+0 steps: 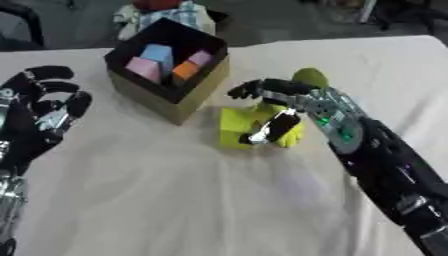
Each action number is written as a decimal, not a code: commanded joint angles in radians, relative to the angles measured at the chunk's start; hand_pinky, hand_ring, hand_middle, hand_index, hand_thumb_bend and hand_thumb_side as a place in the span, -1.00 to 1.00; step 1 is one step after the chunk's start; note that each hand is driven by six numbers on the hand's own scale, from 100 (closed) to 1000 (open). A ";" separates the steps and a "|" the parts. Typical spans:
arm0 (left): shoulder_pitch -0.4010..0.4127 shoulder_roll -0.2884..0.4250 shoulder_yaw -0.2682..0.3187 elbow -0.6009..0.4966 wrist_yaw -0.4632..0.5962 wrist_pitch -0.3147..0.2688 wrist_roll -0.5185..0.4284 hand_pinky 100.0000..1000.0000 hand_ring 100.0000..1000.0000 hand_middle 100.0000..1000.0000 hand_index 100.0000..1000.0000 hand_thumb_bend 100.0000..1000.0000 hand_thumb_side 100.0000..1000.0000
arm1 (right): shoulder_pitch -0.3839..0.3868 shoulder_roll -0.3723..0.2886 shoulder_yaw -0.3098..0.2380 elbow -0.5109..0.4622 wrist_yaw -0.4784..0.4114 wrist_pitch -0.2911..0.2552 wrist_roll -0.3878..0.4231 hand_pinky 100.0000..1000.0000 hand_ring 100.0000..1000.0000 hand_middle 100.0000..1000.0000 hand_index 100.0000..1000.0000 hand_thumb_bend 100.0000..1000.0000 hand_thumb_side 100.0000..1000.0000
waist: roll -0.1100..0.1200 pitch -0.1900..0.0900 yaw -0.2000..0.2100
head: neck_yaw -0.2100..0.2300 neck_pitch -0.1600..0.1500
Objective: Pick up objects on the table and place them in the box.
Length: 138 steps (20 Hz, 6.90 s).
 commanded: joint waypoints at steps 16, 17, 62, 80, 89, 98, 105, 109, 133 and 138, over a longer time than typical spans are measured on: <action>-0.003 -0.002 -0.005 -0.009 -0.012 0.008 -0.021 -0.25 0.28 0.27 0.39 0.27 -0.11 | -0.018 0.036 -0.039 0.067 0.130 -0.005 -0.196 0.41 0.27 -0.08 0.43 -0.81 -0.74 | -0.004 -0.004 0.013 | -0.002 -0.004; -0.002 -0.004 -0.006 -0.008 -0.011 0.009 -0.021 -0.25 0.28 0.27 0.40 0.26 -0.11 | -0.017 0.036 -0.041 0.065 0.132 -0.005 -0.227 0.38 0.21 -0.16 0.35 -0.92 -0.86 | -0.004 -0.004 0.013 | -0.001 -0.004; -0.048 -0.055 -0.063 -0.035 0.012 -0.037 -0.096 -0.29 0.24 0.22 0.40 0.24 -0.12 | -0.192 -0.003 -0.138 0.067 0.128 0.089 -0.454 0.58 0.63 0.80 1.00 -0.38 -0.13 | -0.035 0.025 0.213 | -0.144 -0.080; 0.007 -0.033 -0.022 -0.017 -0.012 -0.035 -0.069 -0.30 0.25 0.22 0.40 0.23 -0.10 | -0.004 -0.225 -0.033 -0.211 -0.195 0.142 -0.179 0.55 0.61 0.75 1.00 -0.59 -0.30 | -0.039 0.012 0.044 | -0.075 -0.040; 0.008 -0.034 -0.020 -0.016 -0.015 -0.034 -0.069 -0.30 0.25 0.22 0.40 0.23 -0.10 | 0.026 -0.199 -0.040 -0.051 -0.112 0.161 -0.128 0.56 0.65 0.76 1.00 -0.55 -0.31 | -0.034 0.013 0.033 | -0.087 -0.045; 0.007 -0.035 -0.021 -0.017 -0.017 -0.033 -0.074 -0.30 0.26 0.22 0.40 0.22 -0.10 | 0.025 -0.165 -0.073 0.077 0.021 0.112 -0.113 0.51 0.58 0.61 0.91 -0.64 -0.43 | -0.024 0.015 0.030 | -0.096 -0.048; 0.005 -0.035 -0.022 -0.018 -0.016 -0.034 -0.076 -0.30 0.26 0.22 0.41 0.21 -0.09 | 0.015 -0.166 -0.074 0.022 0.075 0.065 -0.227 0.34 0.22 -0.10 0.24 -1.00 -1.00 | -0.022 0.014 0.032 | -0.099 -0.049; 0.006 -0.034 -0.023 -0.019 -0.015 -0.034 -0.078 -0.30 0.26 0.22 0.41 0.21 -0.09 | -0.004 -0.178 -0.073 -0.048 0.073 0.061 -0.347 0.28 0.10 -0.28 0.07 -1.00 -1.00 | -0.024 0.012 0.036 | -0.101 -0.047; -0.036 -0.045 -0.068 -0.027 0.018 -0.044 -0.089 -0.31 0.24 0.20 0.40 0.17 -0.12 | -0.228 0.018 -0.131 0.087 0.144 0.131 -0.541 0.35 0.23 -0.04 0.35 -1.00 -1.00 | -0.030 0.020 0.199 | -0.184 -0.076; -0.040 -0.049 -0.072 -0.028 0.022 -0.043 -0.093 -0.32 0.24 0.20 0.40 0.17 -0.12 | -0.219 0.060 -0.127 0.134 0.207 0.099 -0.437 0.49 0.50 0.44 0.72 -0.61 -0.43 | -0.028 0.022 0.208 | -0.190 -0.080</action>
